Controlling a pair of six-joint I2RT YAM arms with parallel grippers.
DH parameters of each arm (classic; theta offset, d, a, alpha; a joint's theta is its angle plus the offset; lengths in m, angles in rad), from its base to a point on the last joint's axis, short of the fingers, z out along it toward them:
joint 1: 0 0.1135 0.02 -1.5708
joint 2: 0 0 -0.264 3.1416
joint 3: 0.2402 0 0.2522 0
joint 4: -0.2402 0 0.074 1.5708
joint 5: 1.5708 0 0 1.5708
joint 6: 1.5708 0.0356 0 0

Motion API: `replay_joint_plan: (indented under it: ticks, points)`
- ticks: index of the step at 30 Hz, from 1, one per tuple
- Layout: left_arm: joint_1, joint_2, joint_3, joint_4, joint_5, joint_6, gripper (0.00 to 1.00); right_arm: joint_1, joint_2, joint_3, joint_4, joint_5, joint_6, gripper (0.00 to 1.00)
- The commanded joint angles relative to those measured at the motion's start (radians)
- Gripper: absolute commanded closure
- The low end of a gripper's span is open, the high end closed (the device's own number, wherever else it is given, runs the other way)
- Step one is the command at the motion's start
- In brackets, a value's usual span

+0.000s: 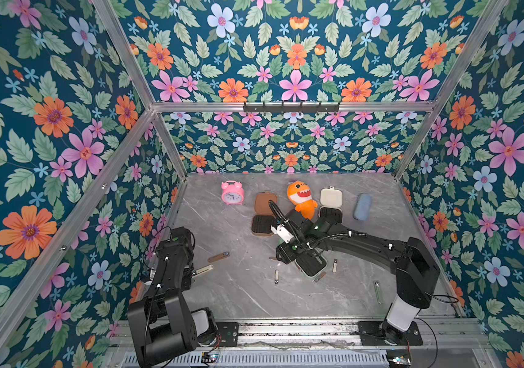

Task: Organize nail clipper sets
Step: Pick up the nail clipper from the center of the board.

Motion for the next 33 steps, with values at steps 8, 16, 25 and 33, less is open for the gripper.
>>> replay_joint_plan:
  ticks: [8, 16, 25, 33]
  points:
    - [0.077, 0.06, -0.064, 0.203, 0.071, 0.111, 0.62, 0.041, 0.056, 0.055, -0.053, -0.01, -0.004, 0.37]
    - [0.079, 0.084, -0.044, 0.254, 0.071, 0.149, 0.6, 0.057, 0.082, 0.079, -0.062, -0.005, 0.011, 0.38]
    - [0.078, 0.119, -0.079, 0.287, 0.102, 0.135, 0.65, 0.058, 0.084, 0.089, -0.076, 0.015, -0.003, 0.38]
    - [0.078, 0.153, -0.117, 0.339, 0.122, 0.129, 0.69, 0.056, 0.087, 0.088, -0.075, 0.013, -0.001, 0.38]
